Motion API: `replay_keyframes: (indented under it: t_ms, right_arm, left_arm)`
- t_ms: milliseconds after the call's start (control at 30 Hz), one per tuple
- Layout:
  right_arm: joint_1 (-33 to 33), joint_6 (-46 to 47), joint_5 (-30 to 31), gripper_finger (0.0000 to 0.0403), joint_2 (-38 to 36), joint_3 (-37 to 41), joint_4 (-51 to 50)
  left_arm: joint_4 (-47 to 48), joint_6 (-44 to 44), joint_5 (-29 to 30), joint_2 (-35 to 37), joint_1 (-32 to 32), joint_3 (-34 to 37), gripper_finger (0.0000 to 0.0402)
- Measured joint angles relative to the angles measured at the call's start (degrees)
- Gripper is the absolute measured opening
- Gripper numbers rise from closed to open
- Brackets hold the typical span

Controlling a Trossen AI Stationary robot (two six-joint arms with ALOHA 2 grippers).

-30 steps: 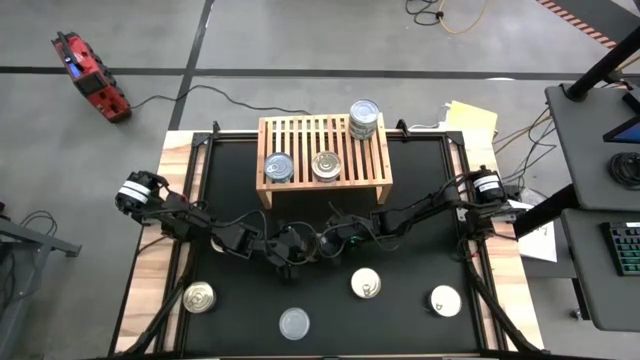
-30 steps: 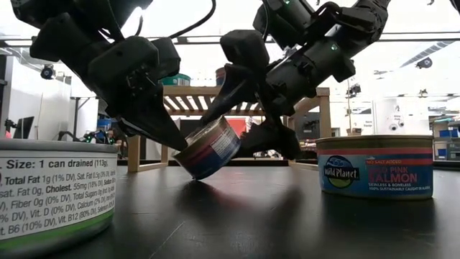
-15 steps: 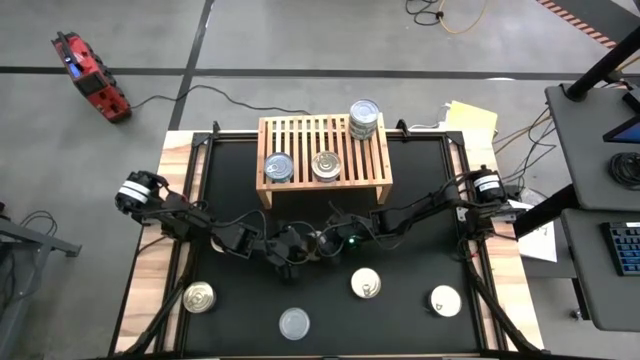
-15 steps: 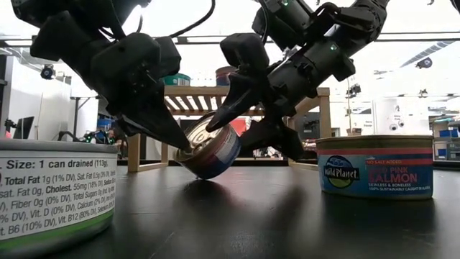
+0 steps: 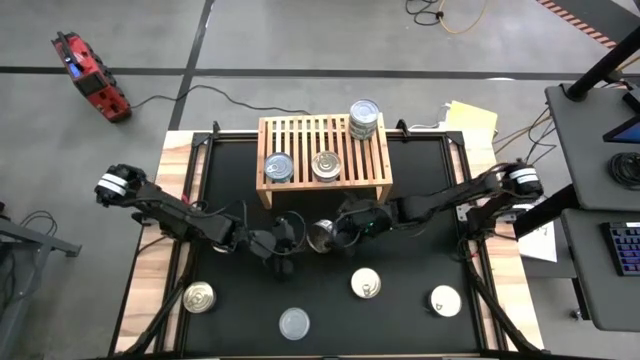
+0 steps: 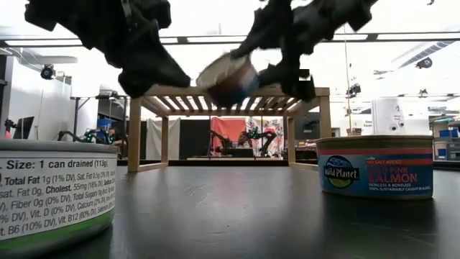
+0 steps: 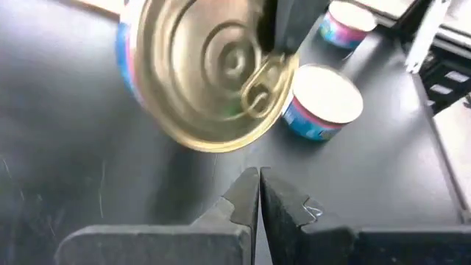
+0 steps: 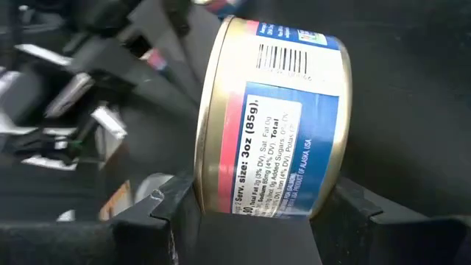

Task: Stack canned seafood by type on shelf
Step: Stack the blue pink tuna can on top of the blue pink tuna can on the shelf

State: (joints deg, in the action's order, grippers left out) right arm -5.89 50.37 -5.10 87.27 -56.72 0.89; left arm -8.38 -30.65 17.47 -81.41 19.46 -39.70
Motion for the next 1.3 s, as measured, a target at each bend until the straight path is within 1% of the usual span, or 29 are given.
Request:
replay_keyframes:
  t_ms: [67, 200, 367, 500, 667, 833, 1000, 1100, 1300]
  right_arm:
    - [0.2, 0.0, -0.4, 0.0192, -2.3, -1.0, -2.3]
    - [1.9, 0.0, -0.7, 0.0192, -6.1, -3.9, -6.7]
    - [6.1, -0.1, -2.1, 0.0192, -7.8, -8.3, -8.7]
    - [11.2, -0.3, -8.3, 0.0192, -8.0, -12.5, -8.3]
    - [18.3, 1.9, -14.2, 0.0192, -8.0, -15.6, -8.3]
    - [24.7, 6.4, -20.7, 0.0192, -8.0, -15.7, -8.3]
    - [29.3, 9.5, -27.0, 0.0192, -8.0, -14.4, -8.3]
    - [30.8, 9.8, -28.2, 0.0192, -8.0, -13.3, -8.3]
    - [31.8, 9.8, -29.5, 0.0192, -8.0, -11.8, -8.1]
  left_arm:
    - [0.1, 1.6, 0.4, 1.3, 0.0, 0.0, 0.0]
    - [1.0, 3.1, 3.1, 3.2, -0.1, 0.0, 0.0]
    - [1.0, 3.1, 4.0, 3.9, -0.1, 0.0, 0.0]
    - [0.9, 2.6, 4.1, 3.9, -0.1, 0.0, 0.0]
    - [-0.1, 1.7, 4.6, 4.1, -0.1, 0.0, 0.0]
    - [-0.7, 1.6, 6.1, 4.3, -0.1, 0.0, 0.0]
    - [-0.7, 1.6, 7.5, 4.2, -0.1, 0.0, 0.0]
    - [-0.6, 1.6, 8.1, 4.0, -0.1, 0.0, 0.0]
    - [-0.6, 1.7, 11.1, 3.9, -0.1, 0.0, 0.0]
